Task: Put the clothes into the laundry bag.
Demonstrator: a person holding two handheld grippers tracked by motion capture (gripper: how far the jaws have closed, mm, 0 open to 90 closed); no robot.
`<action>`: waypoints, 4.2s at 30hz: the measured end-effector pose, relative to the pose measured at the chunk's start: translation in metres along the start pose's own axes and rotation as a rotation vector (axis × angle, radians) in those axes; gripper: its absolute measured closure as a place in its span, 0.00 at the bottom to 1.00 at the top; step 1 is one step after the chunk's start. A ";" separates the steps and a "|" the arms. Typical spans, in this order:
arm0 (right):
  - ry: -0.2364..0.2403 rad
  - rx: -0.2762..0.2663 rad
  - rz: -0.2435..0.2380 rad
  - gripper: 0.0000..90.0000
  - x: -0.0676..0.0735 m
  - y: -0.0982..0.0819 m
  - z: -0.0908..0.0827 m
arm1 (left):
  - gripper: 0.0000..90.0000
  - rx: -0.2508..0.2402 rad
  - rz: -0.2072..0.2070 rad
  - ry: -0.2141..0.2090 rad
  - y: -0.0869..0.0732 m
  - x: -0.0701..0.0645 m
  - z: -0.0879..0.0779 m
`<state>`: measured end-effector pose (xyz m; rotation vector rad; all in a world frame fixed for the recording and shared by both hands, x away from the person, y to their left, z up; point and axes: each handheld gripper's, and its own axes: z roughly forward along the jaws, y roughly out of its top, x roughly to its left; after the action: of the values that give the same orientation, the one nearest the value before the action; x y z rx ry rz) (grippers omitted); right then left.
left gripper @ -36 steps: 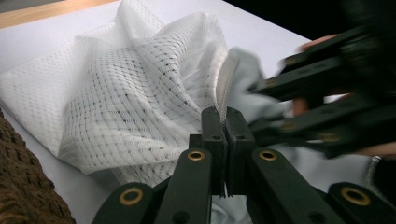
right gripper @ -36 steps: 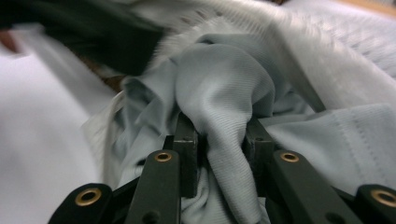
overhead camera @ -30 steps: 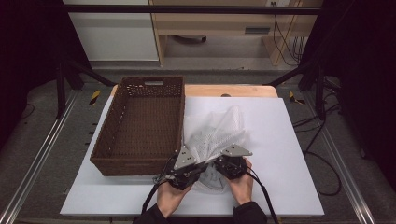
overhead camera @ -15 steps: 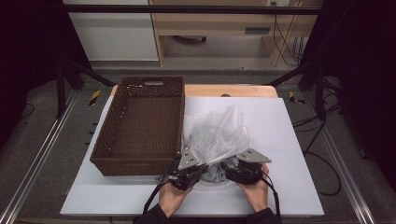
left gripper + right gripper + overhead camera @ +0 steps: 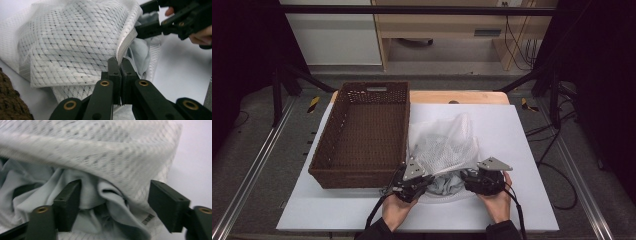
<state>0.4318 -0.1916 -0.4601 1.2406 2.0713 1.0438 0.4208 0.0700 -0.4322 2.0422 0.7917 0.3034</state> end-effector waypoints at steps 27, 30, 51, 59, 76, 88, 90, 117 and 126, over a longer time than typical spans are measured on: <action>0.104 0.009 -0.034 0.91 0.054 0.016 0.045 | 0.98 -0.012 0.003 -0.027 0.005 -0.003 -0.004; -0.053 -0.010 0.000 0.93 0.049 0.016 0.052 | 0.98 -0.008 0.014 -0.039 0.005 -0.006 -0.006; 0.210 -0.017 -0.081 0.60 0.053 0.006 0.017 | 0.98 -0.015 -0.008 -0.033 0.004 0.000 -0.003; 0.048 -0.007 -0.020 0.90 0.060 0.020 0.059 | 0.98 -0.034 0.002 -0.063 0.009 -0.007 -0.010; 0.114 -0.062 -0.036 0.61 0.050 0.014 0.026 | 0.98 -0.014 0.004 -0.026 0.004 -0.001 -0.004; 0.048 0.016 -0.074 0.98 0.069 0.023 0.072 | 0.98 -0.018 -0.006 -0.044 0.005 -0.001 -0.006; -0.017 0.004 -0.020 0.98 0.067 0.025 0.079 | 0.98 -0.016 -0.003 -0.043 0.005 -0.002 -0.006; -0.100 0.094 0.095 0.98 -0.029 -0.027 0.001 | 0.97 0.020 0.017 -0.013 -0.006 0.002 0.009; -0.041 0.085 0.118 0.99 -0.031 -0.037 -0.044 | 0.97 0.012 0.007 -0.029 -0.006 0.003 0.008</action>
<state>0.3953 -0.2457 -0.4635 1.4295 2.0519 0.9817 0.4248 0.0688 -0.4415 2.0568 0.7707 0.2730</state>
